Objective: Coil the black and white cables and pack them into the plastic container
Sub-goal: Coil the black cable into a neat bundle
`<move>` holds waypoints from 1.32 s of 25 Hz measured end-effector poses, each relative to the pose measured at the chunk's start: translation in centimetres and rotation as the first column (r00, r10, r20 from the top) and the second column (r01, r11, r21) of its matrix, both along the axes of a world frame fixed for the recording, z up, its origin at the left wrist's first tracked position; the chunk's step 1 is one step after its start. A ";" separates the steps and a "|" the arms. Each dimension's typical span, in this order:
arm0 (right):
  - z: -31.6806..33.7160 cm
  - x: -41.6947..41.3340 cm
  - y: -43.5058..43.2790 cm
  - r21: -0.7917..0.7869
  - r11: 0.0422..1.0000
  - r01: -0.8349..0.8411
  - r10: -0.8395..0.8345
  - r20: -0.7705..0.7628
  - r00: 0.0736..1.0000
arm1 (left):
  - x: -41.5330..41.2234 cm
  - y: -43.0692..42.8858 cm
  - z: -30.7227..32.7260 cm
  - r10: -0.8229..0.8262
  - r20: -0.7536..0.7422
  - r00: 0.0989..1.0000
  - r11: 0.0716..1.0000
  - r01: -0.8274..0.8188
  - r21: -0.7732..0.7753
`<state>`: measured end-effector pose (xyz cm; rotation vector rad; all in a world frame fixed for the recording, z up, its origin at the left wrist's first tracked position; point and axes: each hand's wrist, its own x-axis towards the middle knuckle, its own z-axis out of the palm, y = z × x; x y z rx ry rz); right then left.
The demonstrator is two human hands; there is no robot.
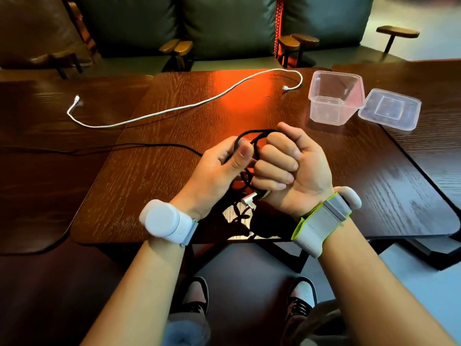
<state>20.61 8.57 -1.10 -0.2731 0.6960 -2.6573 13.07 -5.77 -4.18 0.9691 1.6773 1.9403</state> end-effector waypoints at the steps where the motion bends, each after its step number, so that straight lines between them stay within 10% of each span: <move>1: -0.1 -0.1 0.1 -0.016 1.000 0.023 -0.023 0.003 1.000 | 0.1 0.0 -0.1 0.003 -0.021 1.000 1.000 -0.004 -0.014; 13: -0.9 -1.5 0.3 0.412 0.797 0.442 -0.553 0.202 0.808 | -0.2 -0.1 0.0 0.108 -0.035 0.994 0.982 -0.112 -0.150; 19: -1.1 -1.2 -0.2 0.675 0.024 0.738 -0.671 -0.536 0.512 | -0.4 -0.8 0.9 -0.067 0.323 0.944 0.987 0.110 -0.119; 26: 0.2 -0.5 0.2 0.339 0.838 0.428 -0.454 -0.004 0.891 | -0.6 -0.4 0.1 0.114 0.049 0.992 0.993 -0.113 -0.018; 33: 0.7 0.1 0.8 0.185 0.962 0.198 -0.219 0.097 0.971 | -0.9 -0.4 -0.3 0.225 -0.195 0.955 0.965 -0.247 -0.093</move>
